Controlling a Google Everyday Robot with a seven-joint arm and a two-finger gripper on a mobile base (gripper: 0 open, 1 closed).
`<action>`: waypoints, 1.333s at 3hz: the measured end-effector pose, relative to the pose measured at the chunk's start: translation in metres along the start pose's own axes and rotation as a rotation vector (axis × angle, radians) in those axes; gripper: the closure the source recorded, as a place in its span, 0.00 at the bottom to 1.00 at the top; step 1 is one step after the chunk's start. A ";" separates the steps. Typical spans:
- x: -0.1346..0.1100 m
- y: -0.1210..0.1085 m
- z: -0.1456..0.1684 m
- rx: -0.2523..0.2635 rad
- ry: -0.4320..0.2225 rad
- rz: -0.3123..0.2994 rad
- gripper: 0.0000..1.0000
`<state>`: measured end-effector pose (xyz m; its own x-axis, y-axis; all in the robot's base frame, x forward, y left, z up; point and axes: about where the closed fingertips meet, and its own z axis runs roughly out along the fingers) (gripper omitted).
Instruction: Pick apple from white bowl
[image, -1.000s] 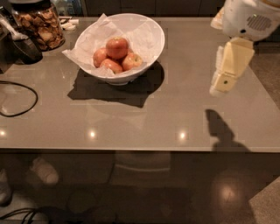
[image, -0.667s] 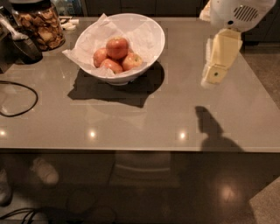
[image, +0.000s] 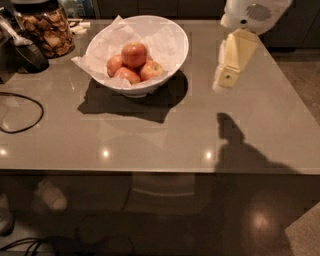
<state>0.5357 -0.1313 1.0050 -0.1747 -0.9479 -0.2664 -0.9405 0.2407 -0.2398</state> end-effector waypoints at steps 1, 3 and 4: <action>-0.032 -0.026 0.022 -0.042 -0.007 0.040 0.00; -0.062 -0.043 0.036 -0.032 -0.063 0.039 0.00; -0.080 -0.047 0.044 -0.068 -0.121 0.070 0.00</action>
Offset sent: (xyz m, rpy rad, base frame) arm 0.0716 0.0701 -0.0165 0.0197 0.1114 -0.0023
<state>0.6064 -0.0573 0.9969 -0.2076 -0.8964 -0.3916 -0.9457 0.2863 -0.1539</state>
